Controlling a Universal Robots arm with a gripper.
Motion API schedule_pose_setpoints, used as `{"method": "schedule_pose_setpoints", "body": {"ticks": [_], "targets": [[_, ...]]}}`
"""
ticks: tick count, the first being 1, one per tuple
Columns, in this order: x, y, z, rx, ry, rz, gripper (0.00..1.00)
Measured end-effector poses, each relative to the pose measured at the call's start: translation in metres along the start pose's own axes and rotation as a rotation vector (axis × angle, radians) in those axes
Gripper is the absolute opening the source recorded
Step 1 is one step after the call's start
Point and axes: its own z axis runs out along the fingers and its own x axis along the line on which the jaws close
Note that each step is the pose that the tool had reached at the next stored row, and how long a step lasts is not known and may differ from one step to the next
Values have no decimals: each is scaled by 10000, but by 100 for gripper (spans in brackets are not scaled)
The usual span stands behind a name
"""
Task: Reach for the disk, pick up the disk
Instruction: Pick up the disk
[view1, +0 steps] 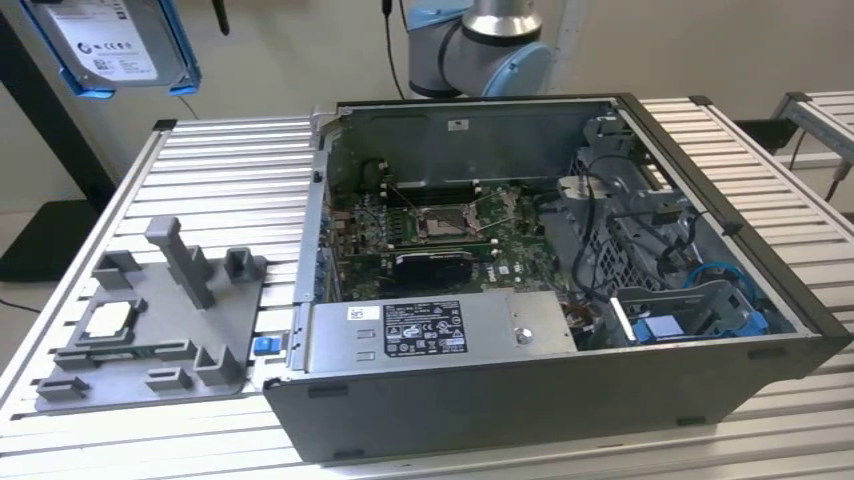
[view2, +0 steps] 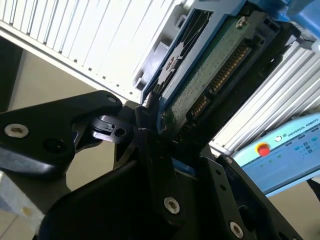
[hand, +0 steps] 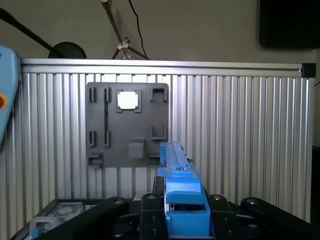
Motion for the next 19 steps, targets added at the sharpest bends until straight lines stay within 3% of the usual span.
{"method": "schedule_pose_setpoints", "body": {"ticks": [19], "targets": [[-10, -604, -17, -18, -22, 1, 0]]}}
